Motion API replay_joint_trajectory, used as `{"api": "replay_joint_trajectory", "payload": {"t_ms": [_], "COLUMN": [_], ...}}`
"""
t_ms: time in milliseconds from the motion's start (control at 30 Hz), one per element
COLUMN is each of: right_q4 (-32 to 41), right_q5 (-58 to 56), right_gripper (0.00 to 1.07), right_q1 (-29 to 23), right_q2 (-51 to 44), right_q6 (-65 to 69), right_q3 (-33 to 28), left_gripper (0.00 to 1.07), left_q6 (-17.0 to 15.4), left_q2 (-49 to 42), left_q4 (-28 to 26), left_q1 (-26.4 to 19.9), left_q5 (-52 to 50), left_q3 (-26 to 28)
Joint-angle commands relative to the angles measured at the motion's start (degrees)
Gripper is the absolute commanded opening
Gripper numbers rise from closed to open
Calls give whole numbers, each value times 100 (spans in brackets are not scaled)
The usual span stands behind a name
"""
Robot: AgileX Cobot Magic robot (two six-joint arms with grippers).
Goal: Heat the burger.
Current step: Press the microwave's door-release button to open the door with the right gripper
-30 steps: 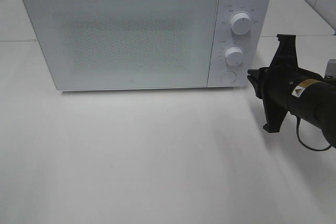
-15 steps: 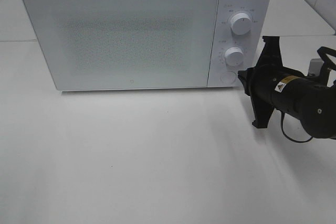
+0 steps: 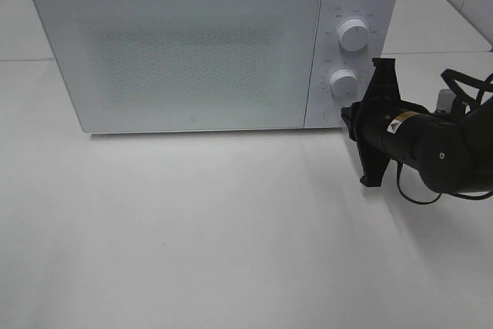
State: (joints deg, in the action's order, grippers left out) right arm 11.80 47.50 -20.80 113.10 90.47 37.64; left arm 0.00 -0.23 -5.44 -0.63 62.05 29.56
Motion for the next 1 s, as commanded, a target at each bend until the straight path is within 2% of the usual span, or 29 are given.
{"api": "replay_joint_trajectory", "payload": {"t_ms": [33,167,1000], "right_q4": [6,6,178], "right_q5": [29,-17,292], "right_gripper": [0,0,0], "right_q1": [-6,-6,-6], "right_q2": [11,80,493], "right_q6": [-97,-120,-97], "right_q3": [97,281,327], "left_gripper": [100,100,100], "left_q6": [0,0,0], "left_q2": [-69,-69,-69], "left_q4": [23,23,23], "left_q1": [-17,-17,-17], "left_q5": [-103,-103,-103], "left_q3": [0,0,0]}}
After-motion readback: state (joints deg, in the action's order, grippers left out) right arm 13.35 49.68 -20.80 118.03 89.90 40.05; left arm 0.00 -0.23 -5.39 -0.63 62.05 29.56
